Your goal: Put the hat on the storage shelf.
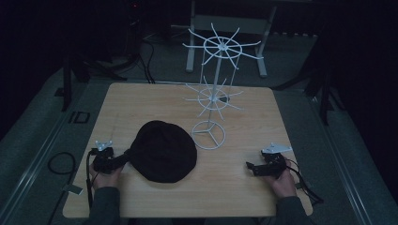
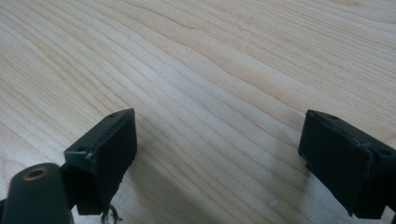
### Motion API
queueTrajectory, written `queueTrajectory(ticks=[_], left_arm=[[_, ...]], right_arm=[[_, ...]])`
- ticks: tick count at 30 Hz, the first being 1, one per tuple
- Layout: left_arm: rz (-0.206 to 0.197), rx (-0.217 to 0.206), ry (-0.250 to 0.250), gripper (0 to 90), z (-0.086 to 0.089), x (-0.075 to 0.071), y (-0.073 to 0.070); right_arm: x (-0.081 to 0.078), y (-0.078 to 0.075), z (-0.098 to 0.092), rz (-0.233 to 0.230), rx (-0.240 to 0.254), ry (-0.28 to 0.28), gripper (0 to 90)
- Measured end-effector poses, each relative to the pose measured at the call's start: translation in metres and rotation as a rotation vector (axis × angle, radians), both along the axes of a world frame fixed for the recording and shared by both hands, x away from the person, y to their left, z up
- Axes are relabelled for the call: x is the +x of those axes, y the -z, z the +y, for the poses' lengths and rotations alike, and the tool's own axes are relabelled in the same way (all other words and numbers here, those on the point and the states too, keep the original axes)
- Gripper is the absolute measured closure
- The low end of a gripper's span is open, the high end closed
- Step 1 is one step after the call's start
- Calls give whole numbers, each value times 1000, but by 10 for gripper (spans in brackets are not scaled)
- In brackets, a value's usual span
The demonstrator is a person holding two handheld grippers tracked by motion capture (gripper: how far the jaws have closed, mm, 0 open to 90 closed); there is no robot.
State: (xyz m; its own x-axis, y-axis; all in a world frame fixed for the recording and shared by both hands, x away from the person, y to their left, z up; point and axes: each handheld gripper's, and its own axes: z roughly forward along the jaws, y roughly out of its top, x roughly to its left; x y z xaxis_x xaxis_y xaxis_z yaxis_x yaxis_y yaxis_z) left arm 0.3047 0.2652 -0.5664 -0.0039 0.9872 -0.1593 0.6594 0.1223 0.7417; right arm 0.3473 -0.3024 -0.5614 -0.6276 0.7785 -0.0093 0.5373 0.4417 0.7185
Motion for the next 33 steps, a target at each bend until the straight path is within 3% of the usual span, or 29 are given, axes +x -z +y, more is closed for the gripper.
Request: queueTrajectory(ticks=[11, 15, 18, 22, 26, 33], left_arm=[[22, 22, -5, 320, -3, 1, -2], [32, -17, -13, 369, 0, 1, -4], [37, -90, -15, 399, 4, -1, -7], [-18, -98, -21, 403, 1, -5, -21], [-73, -113, 6, 402, -7, -7, -36], [-68, -107, 48, 384, -26, -3, -42]], right_arm=[[0, 0, 0, 0, 0, -2, 114], [0, 0, 0, 0, 0, -2, 114], [0, 0, 0, 0, 0, -2, 114], [0, 0, 0, 0, 0, -2, 114], [0, 0, 0, 0, 0, -2, 114], [0, 0, 0, 0, 0, -2, 114]])
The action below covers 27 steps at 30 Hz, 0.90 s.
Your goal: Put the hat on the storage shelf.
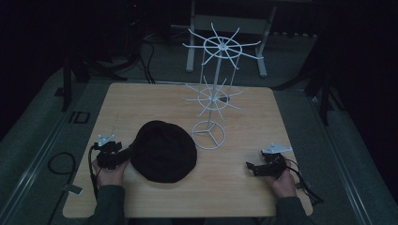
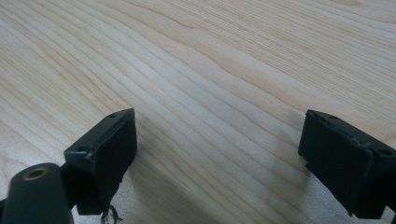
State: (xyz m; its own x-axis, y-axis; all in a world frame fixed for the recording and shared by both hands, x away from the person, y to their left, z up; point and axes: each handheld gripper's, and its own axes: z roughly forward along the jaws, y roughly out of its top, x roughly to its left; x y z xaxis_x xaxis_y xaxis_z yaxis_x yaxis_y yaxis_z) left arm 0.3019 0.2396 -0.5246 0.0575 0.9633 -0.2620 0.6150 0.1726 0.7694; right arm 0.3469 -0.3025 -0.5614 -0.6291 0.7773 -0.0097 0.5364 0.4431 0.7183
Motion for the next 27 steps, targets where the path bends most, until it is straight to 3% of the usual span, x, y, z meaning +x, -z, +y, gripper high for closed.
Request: queueTrajectory(ticks=[8, 11, 13, 17, 19, 22, 27], left_arm=[[84, 47, 31, 349, -13, 15, 15], [131, 83, 32, 350, -18, 20, 20], [155, 84, 24, 362, -19, 22, 24], [185, 45, 38, 448, -19, 27, 28], [198, 31, 43, 591, -21, 28, 27], [193, 38, 33, 695, -21, 29, 26], [190, -2, 25, 757, -13, 28, 23]], right_arm=[[0, 0, 0, 0, 0, 0, 114], [0, 0, 0, 0, 0, 0, 114], [0, 0, 0, 0, 0, 0, 114], [0, 0, 0, 0, 0, 0, 114], [0, 0, 0, 0, 0, 0, 114], [0, 0, 0, 1, 0, 0, 114], [0, 0, 0, 0, 0, 0, 114]])
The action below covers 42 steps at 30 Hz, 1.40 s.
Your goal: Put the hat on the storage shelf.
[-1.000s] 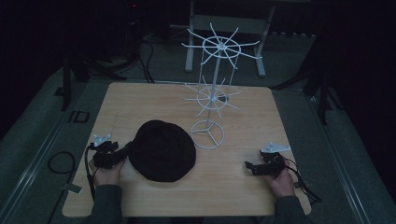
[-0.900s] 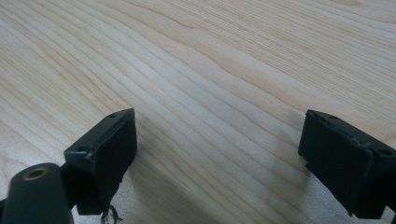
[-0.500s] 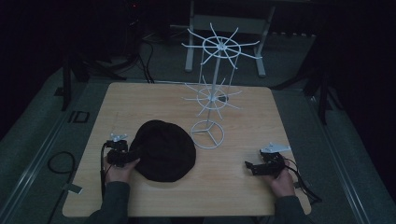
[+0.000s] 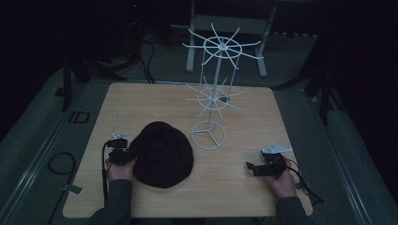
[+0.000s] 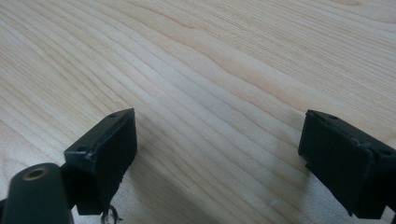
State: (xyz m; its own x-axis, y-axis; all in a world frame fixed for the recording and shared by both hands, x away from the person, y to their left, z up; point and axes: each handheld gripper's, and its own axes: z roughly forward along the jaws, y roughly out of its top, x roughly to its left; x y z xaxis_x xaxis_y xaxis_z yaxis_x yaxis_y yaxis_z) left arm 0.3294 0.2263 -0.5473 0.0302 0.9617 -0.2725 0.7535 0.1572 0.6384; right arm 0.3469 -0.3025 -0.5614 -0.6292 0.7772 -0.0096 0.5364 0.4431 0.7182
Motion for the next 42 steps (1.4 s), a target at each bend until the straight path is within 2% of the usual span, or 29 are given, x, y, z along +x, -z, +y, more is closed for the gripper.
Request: queueTrajectory(ticks=[5, 14, 21, 33, 42], left_arm=[[-13, -30, -4, 764, 4, -2, -3], [-69, -48, -18, 760, 10, -3, -22], [-100, -69, -7, 759, 14, -4, -34], [-131, -85, 10, 759, 16, -2, -53], [-163, -77, 6, 757, 20, 1, -70]], right_arm=[[0, 0, 0, 0, 0, 0, 114], [0, 0, 0, 0, -1, 0, 114], [0, 0, 0, 0, 0, 0, 114], [0, 0, 0, 1, 0, 0, 114], [0, 0, 0, 2, 0, 1, 114]])
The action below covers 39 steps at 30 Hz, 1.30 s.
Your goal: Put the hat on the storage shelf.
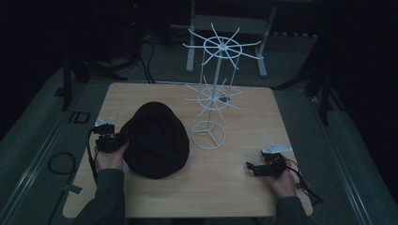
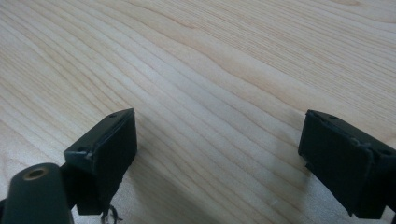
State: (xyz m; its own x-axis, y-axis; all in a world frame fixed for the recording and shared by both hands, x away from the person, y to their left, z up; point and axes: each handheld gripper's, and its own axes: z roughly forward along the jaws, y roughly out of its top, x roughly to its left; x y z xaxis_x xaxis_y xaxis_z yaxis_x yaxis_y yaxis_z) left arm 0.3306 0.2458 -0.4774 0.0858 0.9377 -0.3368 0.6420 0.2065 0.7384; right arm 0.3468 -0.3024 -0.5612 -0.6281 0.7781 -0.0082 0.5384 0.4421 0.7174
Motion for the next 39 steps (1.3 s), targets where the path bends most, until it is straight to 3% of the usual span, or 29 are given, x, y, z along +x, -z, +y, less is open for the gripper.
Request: queueTrajectory(ticks=[15, 39], left_arm=[[-28, 13, 23, 751, 4, 2, -21], [-70, -27, 24, 749, 9, 2, -42]], right_arm=[[0, 0, 0, 0, 0, 0, 114], [0, 0, 0, 0, 0, 1, 114]])
